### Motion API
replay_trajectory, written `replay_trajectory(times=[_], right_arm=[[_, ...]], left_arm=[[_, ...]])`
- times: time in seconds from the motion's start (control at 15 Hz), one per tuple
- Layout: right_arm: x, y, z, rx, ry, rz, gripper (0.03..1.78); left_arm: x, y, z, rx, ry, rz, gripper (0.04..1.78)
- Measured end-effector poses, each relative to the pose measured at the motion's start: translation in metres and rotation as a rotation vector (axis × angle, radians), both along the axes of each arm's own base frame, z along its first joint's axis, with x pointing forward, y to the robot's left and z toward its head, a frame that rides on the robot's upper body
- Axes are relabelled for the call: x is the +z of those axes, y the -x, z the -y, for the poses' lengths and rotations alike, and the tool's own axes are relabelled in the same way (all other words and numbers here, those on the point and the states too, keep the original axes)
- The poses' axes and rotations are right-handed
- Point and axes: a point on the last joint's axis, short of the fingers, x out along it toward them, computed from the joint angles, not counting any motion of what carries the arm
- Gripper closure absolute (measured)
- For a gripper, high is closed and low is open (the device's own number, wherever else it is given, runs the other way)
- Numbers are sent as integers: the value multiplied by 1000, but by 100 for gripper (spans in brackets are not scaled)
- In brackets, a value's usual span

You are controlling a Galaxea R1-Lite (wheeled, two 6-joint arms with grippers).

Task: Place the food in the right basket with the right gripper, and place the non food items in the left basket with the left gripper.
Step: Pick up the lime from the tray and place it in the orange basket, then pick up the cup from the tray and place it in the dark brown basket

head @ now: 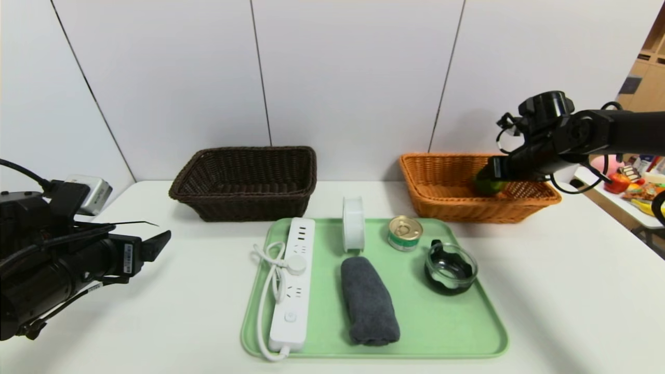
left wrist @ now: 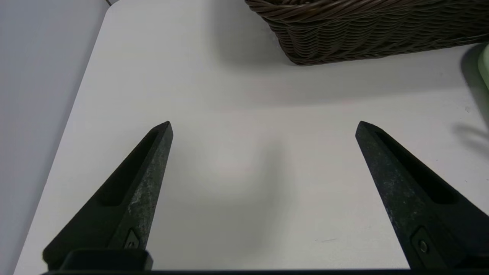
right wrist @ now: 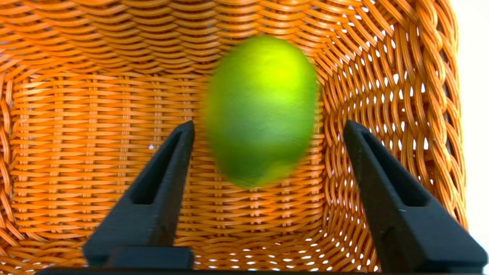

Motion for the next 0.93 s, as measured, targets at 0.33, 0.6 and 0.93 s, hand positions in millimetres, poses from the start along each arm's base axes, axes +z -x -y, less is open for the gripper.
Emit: replay_trajectory(times=[0.33,0.6,0.93], right_arm=[[35,23,-20,5,-54,74,28],[87,85,-84,129,-152,164,20],[78,171,-123,301,-207,241,15]], left_arm=[[-1,1,0,1,3,-3,13],[-1,1,0,1,4,-2,13],[-1,6,0,3,11,-2,13]])
